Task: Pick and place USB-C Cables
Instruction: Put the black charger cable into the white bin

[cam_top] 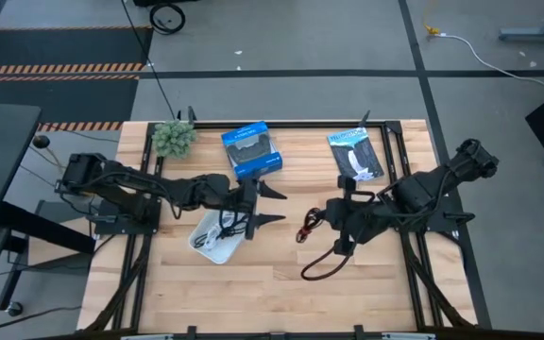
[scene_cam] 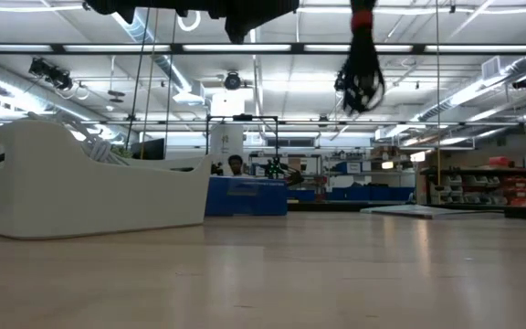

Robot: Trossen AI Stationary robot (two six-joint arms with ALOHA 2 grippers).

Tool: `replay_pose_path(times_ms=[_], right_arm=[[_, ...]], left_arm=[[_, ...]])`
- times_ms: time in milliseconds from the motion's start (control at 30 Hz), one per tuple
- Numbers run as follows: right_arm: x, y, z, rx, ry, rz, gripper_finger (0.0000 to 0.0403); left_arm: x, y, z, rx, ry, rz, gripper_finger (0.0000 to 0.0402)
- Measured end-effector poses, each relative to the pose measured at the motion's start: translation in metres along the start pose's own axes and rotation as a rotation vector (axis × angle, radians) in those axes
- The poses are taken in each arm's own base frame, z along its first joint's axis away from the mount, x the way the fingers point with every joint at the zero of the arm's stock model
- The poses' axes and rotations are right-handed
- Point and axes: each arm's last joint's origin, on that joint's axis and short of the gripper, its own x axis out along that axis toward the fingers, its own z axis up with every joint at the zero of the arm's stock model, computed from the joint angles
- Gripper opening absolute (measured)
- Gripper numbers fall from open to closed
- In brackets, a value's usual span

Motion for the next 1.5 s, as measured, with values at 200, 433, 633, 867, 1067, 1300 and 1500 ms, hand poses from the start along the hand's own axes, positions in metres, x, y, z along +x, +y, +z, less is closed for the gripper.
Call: replay_pose_path(times_ms=[200, 433, 633, 867, 1067, 1300, 1500], right_arm=[[0.005, -0.007, 0.015, -0.03, -0.102, 0.002, 0.0004], [0.007, -0.013, 0.035, -0.059, -0.261, -0.002, 0.0004], [0.006, -0.017, 0.048, -0.089, -0.368, -0.015, 0.0004], [0.005, -0.017, 0.051, -0.131, -0.402, -0.023, 0.0004], [0.005, -0.017, 0.051, -0.118, -0.401, -0.021, 0.0013], [0.007, -0.02, 0.045, -0.077, -0.338, -0.101, 0.0062], [0.0, -0.028, 0.034, -0.025, -0.266, -0.145, 0.0109]], left_arm=[[0.0, -0.002, 0.001, -0.02, -0.006, -0.006, 0.0257], [0.0, -0.005, 0.0, -0.02, -0.003, -0.018, 0.0256], [0.0, -0.007, 0.0, -0.015, -0.002, -0.022, 0.0256], [0.0, -0.007, 0.002, -0.013, -0.022, -0.02, 0.0215], [0.0, -0.005, 0.003, -0.013, -0.032, -0.004, 0.0144], [-0.001, 0.003, 0.003, -0.062, -0.033, 0.115, 0.0063], [-0.009, 0.005, 0.006, -0.077, 0.01, 0.225, 0.0062]])
